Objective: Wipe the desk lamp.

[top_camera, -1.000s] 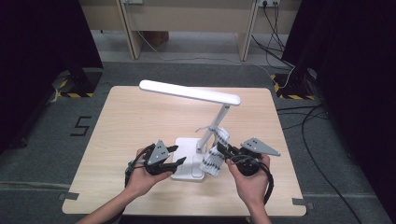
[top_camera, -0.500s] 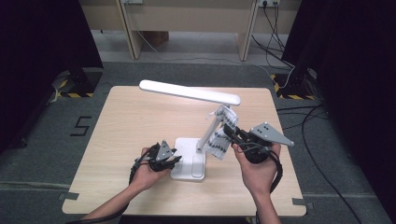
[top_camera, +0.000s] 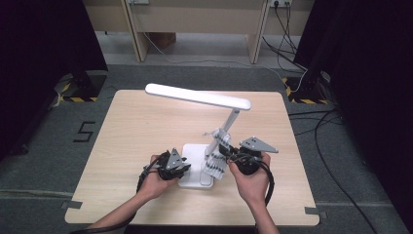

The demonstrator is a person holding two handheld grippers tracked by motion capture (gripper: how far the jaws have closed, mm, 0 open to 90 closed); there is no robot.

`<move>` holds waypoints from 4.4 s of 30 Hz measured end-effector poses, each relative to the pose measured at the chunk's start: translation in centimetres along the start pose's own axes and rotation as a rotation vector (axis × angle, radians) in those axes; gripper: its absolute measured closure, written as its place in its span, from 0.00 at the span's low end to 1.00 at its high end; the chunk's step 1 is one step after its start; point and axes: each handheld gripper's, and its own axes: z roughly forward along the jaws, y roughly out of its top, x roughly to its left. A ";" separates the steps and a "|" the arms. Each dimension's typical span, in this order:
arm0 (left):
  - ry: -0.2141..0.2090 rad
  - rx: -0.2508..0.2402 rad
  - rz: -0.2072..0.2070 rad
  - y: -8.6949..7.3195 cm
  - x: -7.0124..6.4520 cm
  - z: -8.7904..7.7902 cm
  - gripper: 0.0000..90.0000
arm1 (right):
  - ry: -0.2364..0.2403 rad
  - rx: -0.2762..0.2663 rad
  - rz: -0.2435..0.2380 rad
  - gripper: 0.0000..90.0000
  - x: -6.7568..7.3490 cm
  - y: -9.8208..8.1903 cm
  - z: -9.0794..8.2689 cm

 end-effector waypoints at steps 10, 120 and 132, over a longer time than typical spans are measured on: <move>-0.003 -0.004 -0.007 -0.1 0.0 0.0 0.74 | 0.010 0.123 0.031 0.89 -0.4 -3.4 3.6; -0.002 0.002 0.016 0.1 -0.1 0.1 0.75 | -0.103 0.042 -0.032 0.87 -2.3 -1.8 4.0; -0.002 0.001 0.019 0.1 -0.1 0.1 0.75 | -0.087 0.099 -0.012 0.87 -2.4 -3.3 5.5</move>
